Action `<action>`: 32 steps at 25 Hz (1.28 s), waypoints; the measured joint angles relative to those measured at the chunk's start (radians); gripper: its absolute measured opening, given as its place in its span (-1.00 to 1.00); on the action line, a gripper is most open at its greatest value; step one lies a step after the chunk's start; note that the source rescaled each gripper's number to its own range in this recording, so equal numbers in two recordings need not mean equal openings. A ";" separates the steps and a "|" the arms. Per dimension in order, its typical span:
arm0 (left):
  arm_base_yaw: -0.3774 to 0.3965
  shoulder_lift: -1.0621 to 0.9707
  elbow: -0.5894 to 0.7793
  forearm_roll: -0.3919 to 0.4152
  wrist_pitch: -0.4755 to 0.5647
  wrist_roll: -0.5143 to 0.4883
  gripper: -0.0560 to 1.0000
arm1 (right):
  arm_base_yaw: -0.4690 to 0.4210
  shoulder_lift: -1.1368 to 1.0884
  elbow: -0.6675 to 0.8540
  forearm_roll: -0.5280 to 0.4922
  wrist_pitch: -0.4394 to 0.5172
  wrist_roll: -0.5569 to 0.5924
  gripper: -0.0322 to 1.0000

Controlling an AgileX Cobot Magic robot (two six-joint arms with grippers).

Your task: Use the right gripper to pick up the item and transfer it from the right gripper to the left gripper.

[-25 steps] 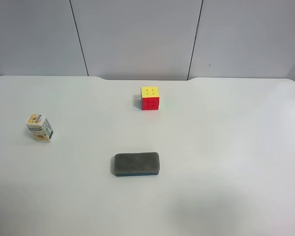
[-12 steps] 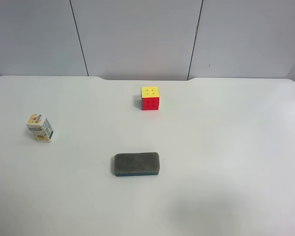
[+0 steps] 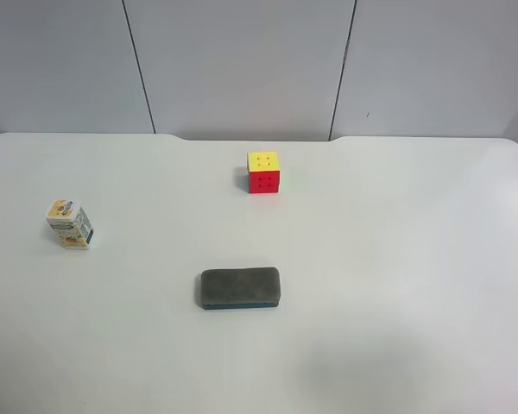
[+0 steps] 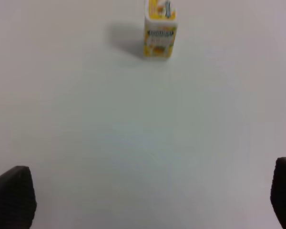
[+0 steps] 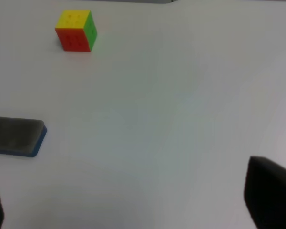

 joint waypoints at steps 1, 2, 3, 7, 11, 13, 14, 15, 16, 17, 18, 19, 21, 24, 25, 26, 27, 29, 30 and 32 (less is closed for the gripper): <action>0.000 -0.019 0.000 0.000 -0.001 0.000 1.00 | 0.000 0.000 0.000 0.000 0.000 0.000 1.00; 0.000 -0.026 0.001 0.000 -0.001 0.001 1.00 | 0.000 0.000 0.000 0.000 0.000 0.000 1.00; 0.000 -0.026 0.001 0.000 -0.006 0.003 1.00 | 0.000 0.000 0.000 0.000 0.000 0.000 1.00; 0.000 -0.026 0.025 0.000 -0.100 0.055 1.00 | 0.000 0.000 0.000 0.000 0.000 0.000 1.00; 0.000 -0.030 0.046 -0.002 -0.137 0.072 1.00 | 0.000 0.000 0.000 0.000 0.000 0.000 1.00; 0.000 -0.030 0.046 -0.003 -0.140 0.074 1.00 | 0.000 0.000 0.000 0.000 0.000 0.000 1.00; 0.000 -0.030 0.046 -0.003 -0.140 0.074 1.00 | 0.000 0.000 0.000 0.000 0.000 0.000 1.00; 0.000 -0.030 0.046 -0.003 -0.140 0.074 1.00 | 0.000 0.000 0.000 0.000 0.000 0.000 1.00; 0.000 -0.030 0.046 -0.003 -0.140 0.074 1.00 | 0.000 0.000 0.000 0.000 0.000 0.000 1.00; 0.000 -0.030 0.046 -0.003 -0.140 0.074 1.00 | 0.000 0.000 0.000 0.000 0.000 0.000 1.00; 0.000 -0.030 0.046 -0.003 -0.140 0.074 1.00 | -0.002 0.000 0.000 0.000 0.000 0.000 1.00; 0.000 -0.030 0.046 -0.003 -0.141 0.074 1.00 | -0.009 0.000 0.000 0.000 0.000 0.000 1.00; 0.000 -0.030 0.046 -0.003 -0.141 0.075 1.00 | -0.045 0.000 0.000 0.000 0.000 0.000 1.00; 0.000 -0.030 0.047 -0.003 -0.143 0.075 1.00 | -0.135 0.000 0.000 0.000 0.000 0.000 1.00; 0.000 -0.030 0.047 -0.003 -0.143 0.075 1.00 | -0.156 0.000 0.000 0.000 0.000 0.000 1.00; 0.000 -0.030 0.047 -0.003 -0.143 0.075 1.00 | -0.175 0.000 0.000 0.000 0.000 0.000 1.00; 0.000 -0.030 0.047 -0.003 -0.143 0.075 1.00 | -0.187 0.000 0.000 0.000 0.000 0.000 1.00; 0.000 -0.030 0.047 -0.003 -0.143 0.075 1.00 | -0.193 0.000 0.000 0.000 0.000 0.000 1.00; 0.000 -0.030 0.047 -0.003 -0.143 0.075 1.00 | -0.195 0.000 0.000 0.000 0.000 0.000 1.00; 0.000 -0.030 0.047 -0.003 -0.143 0.075 1.00 | -0.198 0.000 0.000 0.000 0.000 0.000 1.00</action>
